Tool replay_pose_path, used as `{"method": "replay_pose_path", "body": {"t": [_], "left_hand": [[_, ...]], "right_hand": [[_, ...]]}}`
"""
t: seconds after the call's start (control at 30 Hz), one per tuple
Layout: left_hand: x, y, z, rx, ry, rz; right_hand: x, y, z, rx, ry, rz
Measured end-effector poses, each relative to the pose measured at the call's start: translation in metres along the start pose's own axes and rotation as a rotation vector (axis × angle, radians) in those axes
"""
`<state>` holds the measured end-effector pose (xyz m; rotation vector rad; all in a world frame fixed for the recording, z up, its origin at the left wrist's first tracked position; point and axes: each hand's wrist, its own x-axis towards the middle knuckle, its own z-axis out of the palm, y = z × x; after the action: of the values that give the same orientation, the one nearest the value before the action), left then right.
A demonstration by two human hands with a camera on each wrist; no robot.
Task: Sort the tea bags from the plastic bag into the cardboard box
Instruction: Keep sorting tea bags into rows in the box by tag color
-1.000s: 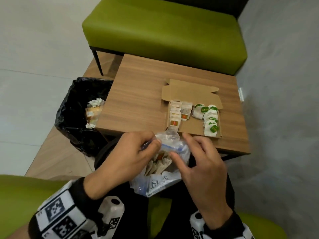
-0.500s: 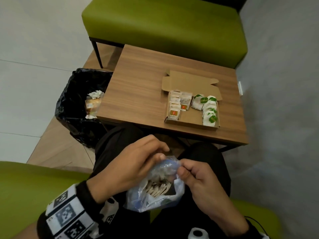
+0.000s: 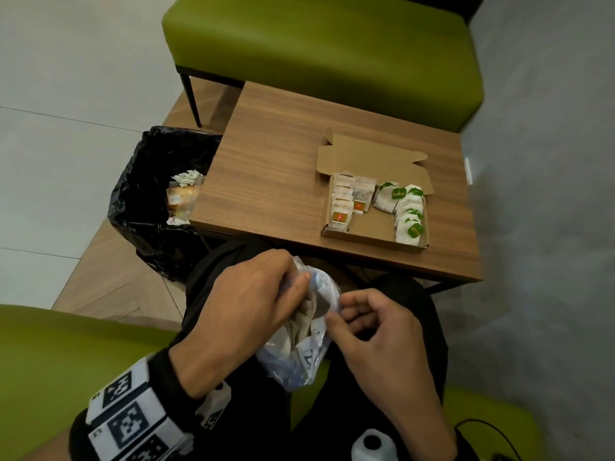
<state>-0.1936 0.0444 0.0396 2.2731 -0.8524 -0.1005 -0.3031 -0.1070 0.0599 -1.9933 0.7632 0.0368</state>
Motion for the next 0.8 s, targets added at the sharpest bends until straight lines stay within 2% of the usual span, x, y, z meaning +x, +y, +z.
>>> {"method": "replay_pose_path", "body": {"t": [0.13, 0.2, 0.27, 0.33, 0.43, 0.5, 0.63, 0.7, 0.8], "left_hand": [[-0.003, 0.002, -0.002, -0.339, -0.001, -0.021], [-0.005, -0.001, -0.003, -0.416, -0.036, -0.033], [-0.007, -0.006, -0.004, -0.383, -0.045, -0.051], [-0.007, -0.012, -0.004, -0.288, -0.056, -0.094], [-0.004, -0.017, 0.001, -0.137, -0.181, -0.157], [-0.003, -0.015, 0.002, -0.083, -0.206, -0.118], [-0.002, -0.001, -0.009, -0.148, -0.258, 0.057], [0.001, 0.004, -0.011, -0.094, -0.275, 0.119], [0.009, 0.007, -0.006, -0.031, -0.25, 0.119]], "right_hand": [[0.006, 0.004, -0.001, 0.008, 0.039, -0.015], [0.007, 0.005, -0.002, 0.038, 0.027, -0.03], [0.008, 0.004, -0.003, 0.142, 0.008, 0.009], [0.009, 0.002, -0.006, 0.36, -0.035, 0.107], [0.01, -0.001, -0.01, 0.62, -0.144, 0.22], [0.011, -0.001, -0.009, 0.626, -0.186, 0.212], [0.014, 0.003, -0.008, 0.498, -0.186, 0.138], [0.015, 0.001, -0.01, 0.496, -0.187, 0.114], [0.017, -0.001, -0.011, 0.502, -0.2, 0.08]]}}
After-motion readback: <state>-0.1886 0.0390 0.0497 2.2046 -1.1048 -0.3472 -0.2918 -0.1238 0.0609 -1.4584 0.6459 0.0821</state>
